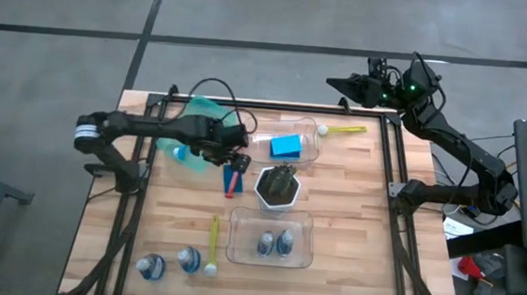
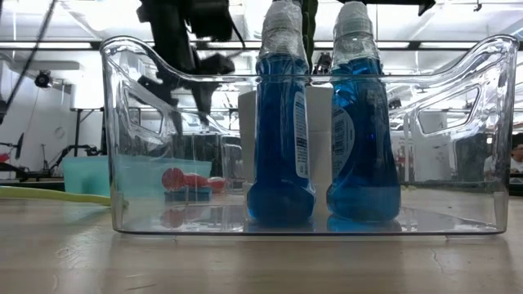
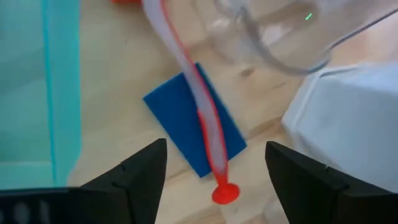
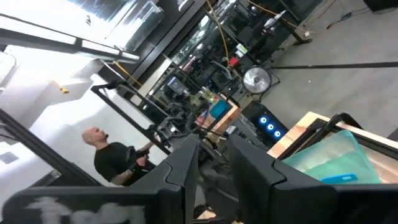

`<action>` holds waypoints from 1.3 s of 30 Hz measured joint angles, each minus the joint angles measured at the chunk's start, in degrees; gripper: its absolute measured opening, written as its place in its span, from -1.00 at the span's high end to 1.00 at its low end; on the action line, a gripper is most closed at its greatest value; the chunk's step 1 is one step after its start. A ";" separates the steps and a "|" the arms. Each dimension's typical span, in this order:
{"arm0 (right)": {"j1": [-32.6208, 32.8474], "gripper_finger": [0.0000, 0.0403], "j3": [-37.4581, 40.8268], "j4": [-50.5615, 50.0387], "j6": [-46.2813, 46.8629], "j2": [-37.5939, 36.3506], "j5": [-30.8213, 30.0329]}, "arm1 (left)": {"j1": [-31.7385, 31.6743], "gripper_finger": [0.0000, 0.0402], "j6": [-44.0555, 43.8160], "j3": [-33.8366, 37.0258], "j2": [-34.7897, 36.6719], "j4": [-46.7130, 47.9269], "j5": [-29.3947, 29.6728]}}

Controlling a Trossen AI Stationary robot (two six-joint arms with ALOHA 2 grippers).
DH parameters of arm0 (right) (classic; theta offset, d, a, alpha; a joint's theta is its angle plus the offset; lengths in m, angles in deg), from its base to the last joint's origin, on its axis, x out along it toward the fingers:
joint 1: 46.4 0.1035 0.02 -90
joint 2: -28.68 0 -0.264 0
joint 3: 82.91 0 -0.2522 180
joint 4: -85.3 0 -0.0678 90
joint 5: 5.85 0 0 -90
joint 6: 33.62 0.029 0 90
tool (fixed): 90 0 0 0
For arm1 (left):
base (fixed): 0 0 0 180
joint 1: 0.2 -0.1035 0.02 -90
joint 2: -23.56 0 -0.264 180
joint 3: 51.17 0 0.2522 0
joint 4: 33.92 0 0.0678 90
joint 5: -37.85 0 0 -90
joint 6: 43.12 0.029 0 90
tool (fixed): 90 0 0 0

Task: Pick & Place Kitchen Sink Supplies
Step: Put the orange dishwashing brush into the light blue bin

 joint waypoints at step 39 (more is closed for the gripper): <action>0.04 0.66 0.00 -0.17 -0.77 -2.04 -0.11 | 2.08 0.56 1.21 0.00 -14.79 -3.53 -2.77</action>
